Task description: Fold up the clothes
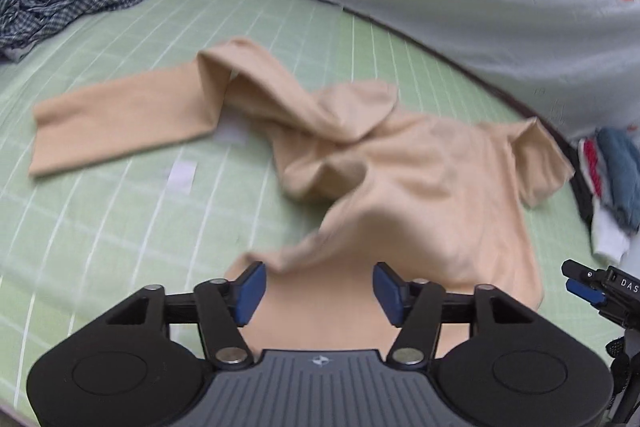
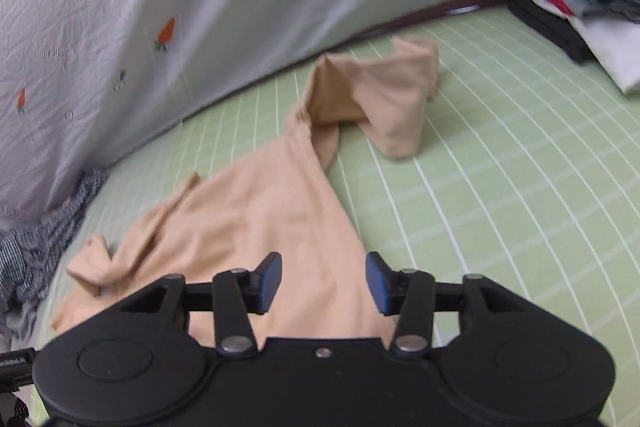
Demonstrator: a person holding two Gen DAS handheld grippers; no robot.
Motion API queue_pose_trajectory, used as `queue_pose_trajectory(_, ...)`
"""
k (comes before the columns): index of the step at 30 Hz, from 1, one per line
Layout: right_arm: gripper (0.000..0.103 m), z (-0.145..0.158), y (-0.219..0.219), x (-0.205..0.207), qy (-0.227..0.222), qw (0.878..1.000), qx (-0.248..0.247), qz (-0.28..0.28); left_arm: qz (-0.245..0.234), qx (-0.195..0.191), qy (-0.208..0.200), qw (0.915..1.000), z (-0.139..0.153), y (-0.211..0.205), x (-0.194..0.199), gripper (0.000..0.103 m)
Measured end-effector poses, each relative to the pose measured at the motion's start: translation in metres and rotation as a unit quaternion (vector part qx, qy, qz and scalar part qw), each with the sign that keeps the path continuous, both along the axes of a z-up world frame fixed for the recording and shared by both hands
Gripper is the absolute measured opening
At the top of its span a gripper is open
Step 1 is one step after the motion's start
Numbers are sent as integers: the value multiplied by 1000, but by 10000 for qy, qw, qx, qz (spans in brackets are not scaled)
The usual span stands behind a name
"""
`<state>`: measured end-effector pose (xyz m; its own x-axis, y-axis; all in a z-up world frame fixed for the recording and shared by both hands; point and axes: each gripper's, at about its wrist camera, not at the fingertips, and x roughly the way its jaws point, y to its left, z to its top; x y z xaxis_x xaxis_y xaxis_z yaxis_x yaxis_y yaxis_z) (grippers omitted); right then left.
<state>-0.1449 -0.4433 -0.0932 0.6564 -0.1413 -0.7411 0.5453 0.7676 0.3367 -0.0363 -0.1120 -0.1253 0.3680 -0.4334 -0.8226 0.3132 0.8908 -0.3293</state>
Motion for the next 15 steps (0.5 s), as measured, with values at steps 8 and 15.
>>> queue_pose_trajectory(8, 55, -33, 22, -19, 515, 9986, 90, -16, -159, 342, -29, 9993, -19, 3, -6, 64)
queue_pose_trajectory(15, 57, -40, 27, -22, 535, 9985, -131, -76, -285, 74, -4, 9996, -24, 4, 6, 64)
